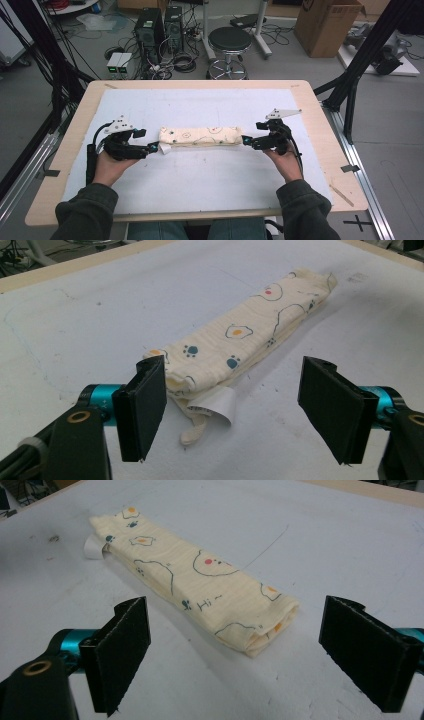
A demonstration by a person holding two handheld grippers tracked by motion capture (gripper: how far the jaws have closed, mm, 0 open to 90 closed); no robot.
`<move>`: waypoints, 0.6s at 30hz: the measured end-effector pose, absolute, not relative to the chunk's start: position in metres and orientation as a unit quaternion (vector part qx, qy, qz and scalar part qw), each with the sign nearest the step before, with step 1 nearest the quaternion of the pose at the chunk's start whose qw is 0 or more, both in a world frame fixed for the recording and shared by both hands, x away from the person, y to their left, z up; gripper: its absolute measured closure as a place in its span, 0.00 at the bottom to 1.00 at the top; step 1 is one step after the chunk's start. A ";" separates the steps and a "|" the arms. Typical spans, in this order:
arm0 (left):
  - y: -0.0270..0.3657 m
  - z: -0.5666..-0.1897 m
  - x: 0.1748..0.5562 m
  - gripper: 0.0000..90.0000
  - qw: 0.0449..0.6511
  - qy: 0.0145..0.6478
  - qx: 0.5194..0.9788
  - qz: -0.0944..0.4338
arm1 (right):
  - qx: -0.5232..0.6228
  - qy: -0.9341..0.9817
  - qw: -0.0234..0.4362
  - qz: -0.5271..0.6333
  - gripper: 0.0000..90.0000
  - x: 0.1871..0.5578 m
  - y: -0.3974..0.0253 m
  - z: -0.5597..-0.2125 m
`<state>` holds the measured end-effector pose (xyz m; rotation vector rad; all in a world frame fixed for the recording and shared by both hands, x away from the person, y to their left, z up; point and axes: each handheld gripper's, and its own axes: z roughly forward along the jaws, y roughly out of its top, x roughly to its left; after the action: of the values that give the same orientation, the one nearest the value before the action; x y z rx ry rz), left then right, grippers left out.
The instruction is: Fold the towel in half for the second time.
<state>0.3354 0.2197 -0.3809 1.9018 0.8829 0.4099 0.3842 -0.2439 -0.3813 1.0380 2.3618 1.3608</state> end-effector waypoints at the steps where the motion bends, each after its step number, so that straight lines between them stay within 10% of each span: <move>1: 0.220 -0.381 0.334 0.31 0.484 0.362 0.779 0.167 | 0.355 0.804 0.113 0.463 0.14 0.383 -0.245 -0.381; 18: 0.226 -0.387 0.320 0.29 0.482 0.360 0.781 0.169 | 0.350 0.802 0.121 0.469 0.14 0.361 -0.255 -0.384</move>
<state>0.3197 0.2257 -0.3865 1.9036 0.8772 0.4126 0.3609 -0.2552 -0.3842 1.0211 2.3433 1.3689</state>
